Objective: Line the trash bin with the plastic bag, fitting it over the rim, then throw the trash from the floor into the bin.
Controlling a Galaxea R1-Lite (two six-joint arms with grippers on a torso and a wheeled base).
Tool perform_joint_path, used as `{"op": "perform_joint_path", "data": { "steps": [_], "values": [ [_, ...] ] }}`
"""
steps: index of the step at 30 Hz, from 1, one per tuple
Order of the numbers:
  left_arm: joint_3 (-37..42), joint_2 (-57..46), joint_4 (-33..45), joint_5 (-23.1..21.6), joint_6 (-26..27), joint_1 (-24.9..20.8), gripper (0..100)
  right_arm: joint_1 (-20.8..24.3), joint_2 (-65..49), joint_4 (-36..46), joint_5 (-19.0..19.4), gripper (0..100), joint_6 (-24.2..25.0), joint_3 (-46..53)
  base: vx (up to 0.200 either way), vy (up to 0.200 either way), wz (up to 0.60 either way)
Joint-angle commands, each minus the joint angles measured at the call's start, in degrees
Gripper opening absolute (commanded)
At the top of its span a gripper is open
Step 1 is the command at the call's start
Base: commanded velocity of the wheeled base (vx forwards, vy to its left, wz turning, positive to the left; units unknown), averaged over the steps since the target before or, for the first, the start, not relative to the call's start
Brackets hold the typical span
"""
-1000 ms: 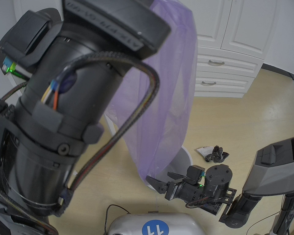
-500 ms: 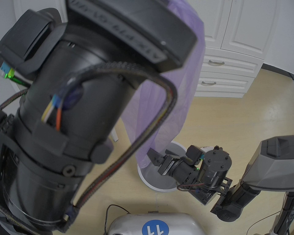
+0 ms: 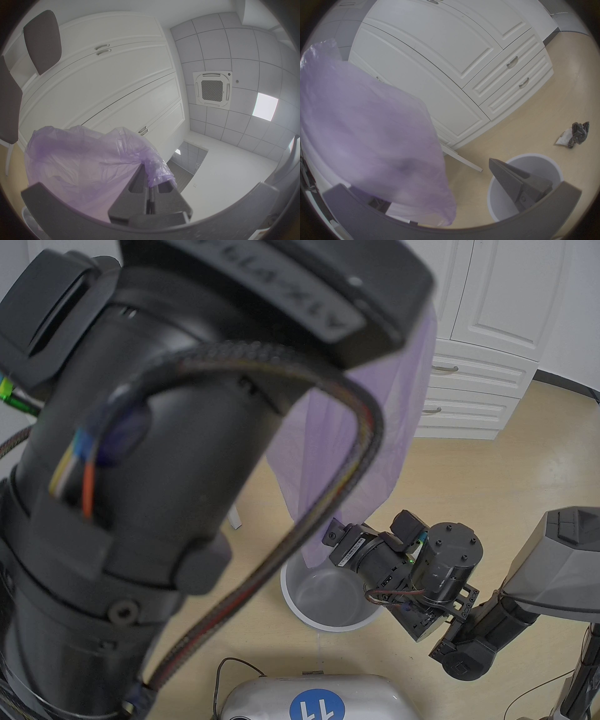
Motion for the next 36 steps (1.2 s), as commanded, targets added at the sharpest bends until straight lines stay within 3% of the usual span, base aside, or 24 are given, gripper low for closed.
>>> {"op": "perform_joint_path", "data": {
  "steps": [1,11,12,19,21,22,27,30,36],
  "values": [
    [0.0,-1.0,0.0,0.0,0.0,-0.2,0,-0.6,3.2,-1.0,0.2,100,0.3,-0.9,0.000,0.000,0.00],
    [0.2,-1.2,0.1,0.0,0.0,-1.0,0,-1.8,3.6,-1.0,0.0,100,0.1,-1.5,0.000,0.000,0.00],
    [0.2,-1.2,0.1,0.0,0.0,-1.0,0,-1.8,3.2,-1.0,0.0,0,0.0,-1.4,0.000,0.000,0.00],
    [0.7,0.7,0.3,0.0,-0.1,0.6,0,-2.3,-3.9,-1.0,1.9,0,-0.5,2.5,0.000,0.000,0.00],
    [0.6,2.4,0.4,0.0,0.1,3.0,0,-4.1,-5.1,-1.0,3.2,0,-2.7,3.8,0.000,0.000,0.00],
    [0.6,4.4,0.4,-0.1,0.8,6.3,0,-6.3,-6.0,-1.0,4.9,0,-5.9,4.5,0.000,0.000,0.00],
    [0.4,8.2,1.7,-0.3,2.8,13.0,0,-10.9,-8.9,4.8,7.6,0,-7.8,4.4,0.000,0.000,0.00],
    [0.4,8.7,6.8,-0.3,3.7,16.2,0,-13.5,-13.6,17.8,8.4,0,-10.2,3.1,0.000,0.000,0.00],
    [0.1,8.1,16.3,0.0,3.6,19.5,0,-15.8,-22.4,40.3,8.2,0,-8.3,-4.1,0.000,0.000,0.00]
  ]
}}
